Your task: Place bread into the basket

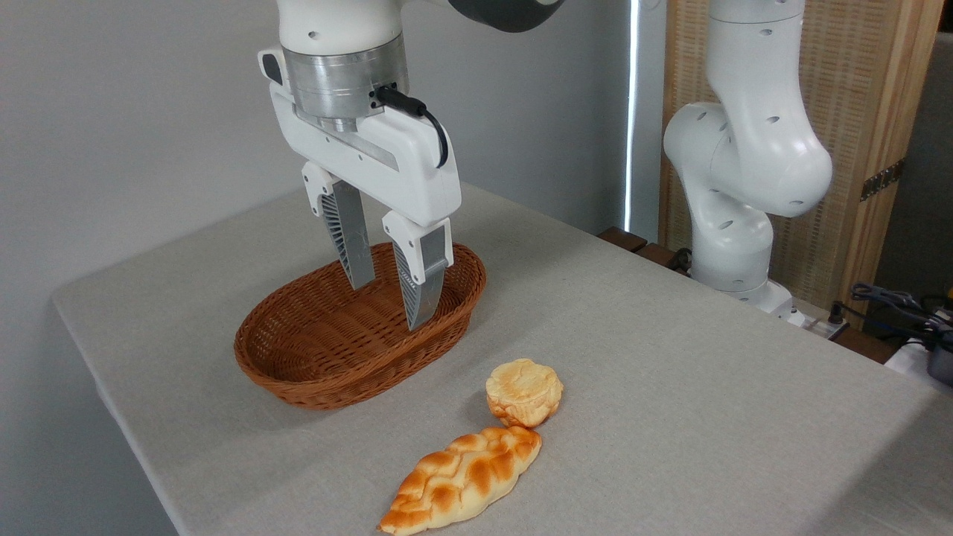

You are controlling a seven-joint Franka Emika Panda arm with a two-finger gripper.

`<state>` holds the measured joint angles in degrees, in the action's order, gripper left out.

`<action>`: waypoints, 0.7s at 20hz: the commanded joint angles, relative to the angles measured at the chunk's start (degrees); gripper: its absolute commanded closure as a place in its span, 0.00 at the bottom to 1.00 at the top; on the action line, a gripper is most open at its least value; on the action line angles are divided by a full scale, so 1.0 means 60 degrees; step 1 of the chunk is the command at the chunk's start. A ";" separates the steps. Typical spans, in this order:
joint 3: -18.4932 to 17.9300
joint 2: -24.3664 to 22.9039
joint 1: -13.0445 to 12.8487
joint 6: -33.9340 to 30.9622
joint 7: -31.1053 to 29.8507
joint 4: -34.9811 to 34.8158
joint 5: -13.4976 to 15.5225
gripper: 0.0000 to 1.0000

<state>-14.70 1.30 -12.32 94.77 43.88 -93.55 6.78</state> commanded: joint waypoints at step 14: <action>0.1440 -0.0202 0.1613 0.0098 0.0012 -0.0213 -0.0031 0.00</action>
<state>-6.88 1.30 -3.23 94.77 43.87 -93.56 6.75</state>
